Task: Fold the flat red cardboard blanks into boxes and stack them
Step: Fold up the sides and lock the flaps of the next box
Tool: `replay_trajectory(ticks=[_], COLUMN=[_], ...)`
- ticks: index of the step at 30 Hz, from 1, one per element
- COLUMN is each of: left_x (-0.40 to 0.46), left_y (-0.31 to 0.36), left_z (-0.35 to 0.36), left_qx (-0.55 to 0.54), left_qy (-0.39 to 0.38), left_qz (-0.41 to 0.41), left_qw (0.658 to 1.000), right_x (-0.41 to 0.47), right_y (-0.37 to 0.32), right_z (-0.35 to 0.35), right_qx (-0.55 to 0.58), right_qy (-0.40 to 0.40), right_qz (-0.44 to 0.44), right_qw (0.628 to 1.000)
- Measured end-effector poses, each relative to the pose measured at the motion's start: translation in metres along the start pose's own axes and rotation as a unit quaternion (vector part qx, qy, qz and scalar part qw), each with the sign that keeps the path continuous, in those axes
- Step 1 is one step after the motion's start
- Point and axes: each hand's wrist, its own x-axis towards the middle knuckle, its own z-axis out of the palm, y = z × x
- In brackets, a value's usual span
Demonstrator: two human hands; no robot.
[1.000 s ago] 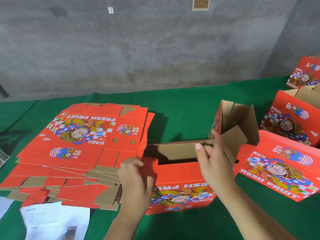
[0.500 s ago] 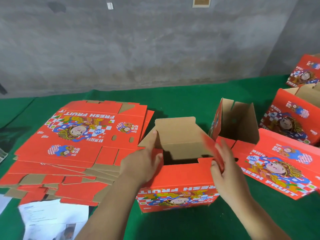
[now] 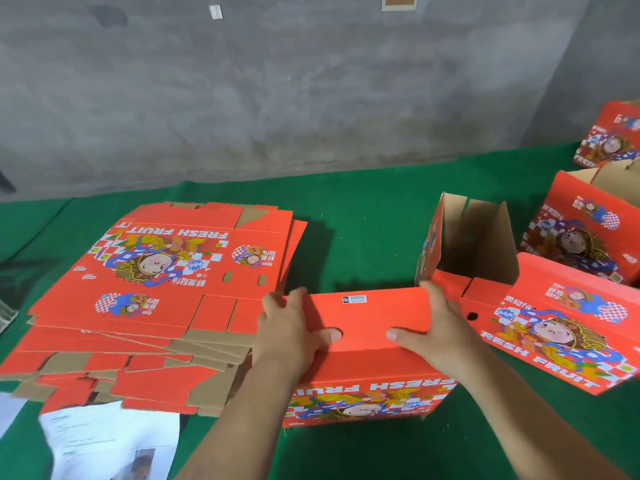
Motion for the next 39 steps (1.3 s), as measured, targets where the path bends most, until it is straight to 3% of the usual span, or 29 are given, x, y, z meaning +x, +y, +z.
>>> replay_trajectory(ticks=[2,3,4,5,7,8,9,11,13,17,21,22,25,27,32,35,37,39], left_x=[-0.001,0.000,0.002,0.003,-0.001,-0.002,-0.005,-0.011,-0.020,-0.028,-0.029,-0.026,-0.018,-0.013,-0.007,0.000,0.000,-0.010], left_y=[0.000,-0.004,-0.008,-0.010,-0.016,-0.018,-0.020,-0.016,-0.005,-0.001,0.003,0.004,0.008,0.011,0.063,0.106,0.137,0.168], left_z=[0.006,0.005,0.001,-0.008,-0.029,-0.035,-0.036,-0.029,-0.024,-0.022,-0.023,-0.021,-0.019,-0.013,0.004,0.013,0.018,0.021], left_qx=[0.036,-0.003,-0.116,-0.290,-0.549,-0.578,-0.569,-0.553,-0.581,-0.643,-0.636,-0.633,-0.617,-0.586,-0.504,-0.379,-0.264,-0.184], left_qy=[0.007,-0.005,-0.026,-0.038,-0.080,-0.111,-0.150,-0.175,-0.110,0.019,0.088,0.078,-0.056,-0.083,0.010,0.110,0.172,0.174], left_qz=[0.008,0.020,0.008,-0.033,-0.166,-0.210,-0.231,-0.242,-0.208,-0.046,0.105,0.109,0.047,0.066,0.236,0.334,0.409,0.440], left_qw=[0.999,1.000,0.993,0.956,0.815,0.781,0.775,0.778,0.779,0.764,0.759,0.763,0.783,0.803,0.831,0.856,0.857,0.862], right_x=[0.001,0.002,0.002,0.002,-0.002,-0.004,-0.006,-0.011,-0.016,-0.019,-0.013,-0.011,-0.004,0.002,0.022,0.030,0.034,0.034], right_y=[-0.003,-0.002,0.001,0.003,0.004,0.003,0.003,-0.001,-0.002,-0.008,-0.015,-0.016,-0.009,-0.002,0.007,-0.015,-0.029,-0.036], right_z=[0.004,0.006,0.005,0.004,-0.005,-0.010,-0.015,-0.024,-0.033,-0.056,-0.051,-0.050,-0.055,-0.064,-0.087,-0.101,-0.105,-0.105], right_qx=[-0.076,-0.089,-0.076,-0.035,0.121,0.195,0.233,0.204,0.173,0.245,0.332,0.354,0.351,0.311,0.237,0.175,0.286,0.389], right_qy=[0.027,0.042,0.054,0.062,0.094,0.107,0.119,0.137,0.192,0.278,0.253,0.237,0.220,0.215,0.228,0.218,0.173,0.119], right_qz=[0.002,0.005,0.003,-0.002,-0.020,-0.028,-0.034,-0.055,-0.077,-0.078,-0.099,-0.114,-0.153,-0.156,-0.126,-0.094,-0.187,-0.268], right_qw=[0.997,0.995,0.996,0.997,0.988,0.975,0.965,0.968,0.963,0.926,0.903,0.898,0.897,0.913,0.936,0.956,0.924,0.873])
